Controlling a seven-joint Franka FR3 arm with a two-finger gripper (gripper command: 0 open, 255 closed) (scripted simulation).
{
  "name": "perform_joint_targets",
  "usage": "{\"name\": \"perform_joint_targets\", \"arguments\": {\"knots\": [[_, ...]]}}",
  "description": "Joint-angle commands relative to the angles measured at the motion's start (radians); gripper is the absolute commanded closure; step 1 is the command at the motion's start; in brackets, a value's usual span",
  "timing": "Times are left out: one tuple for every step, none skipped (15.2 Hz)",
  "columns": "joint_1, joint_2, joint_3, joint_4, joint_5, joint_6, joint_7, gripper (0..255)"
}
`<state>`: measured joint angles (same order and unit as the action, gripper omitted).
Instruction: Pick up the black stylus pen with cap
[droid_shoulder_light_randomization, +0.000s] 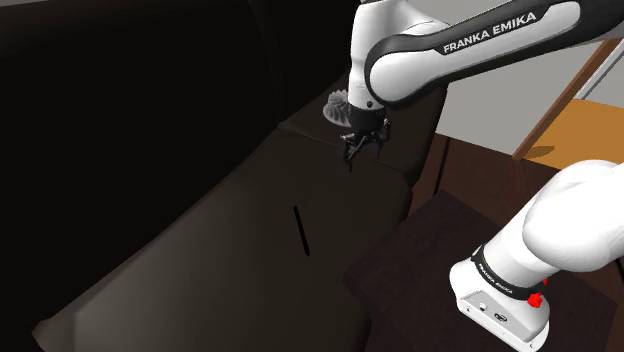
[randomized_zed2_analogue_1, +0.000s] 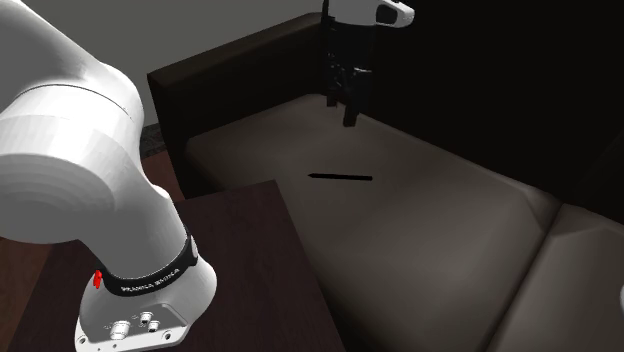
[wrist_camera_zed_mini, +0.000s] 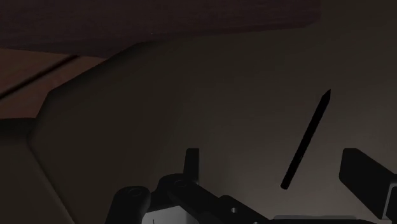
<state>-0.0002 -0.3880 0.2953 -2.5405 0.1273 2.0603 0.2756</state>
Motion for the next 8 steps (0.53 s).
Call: {"name": "perform_joint_targets", "arguments": {"knots": [[-0.002, 0.074, 0.031, 0.012, 0.003, 0.051, 0.063, 0], [-0.003, 0.114, 0.044, 0.02, 0.0, 0.077, 0.094, 0], [-0.005, 0.156, 0.057, 0.03, -0.004, 0.102, 0.125, 0], [-0.007, 0.198, 0.069, 0.041, -0.011, 0.127, 0.157, 0], [-0.008, 0.241, 0.079, 0.054, -0.019, 0.151, 0.19, 0], [-0.008, 0.285, 0.088, 0.068, -0.03, 0.173, 0.223, 0], [-0.008, 0.329, 0.096, 0.083, -0.042, 0.195, 0.257, 0], [-0.007, 0.374, 0.101, 0.1, -0.055, 0.216, 0.291, 0]]}}
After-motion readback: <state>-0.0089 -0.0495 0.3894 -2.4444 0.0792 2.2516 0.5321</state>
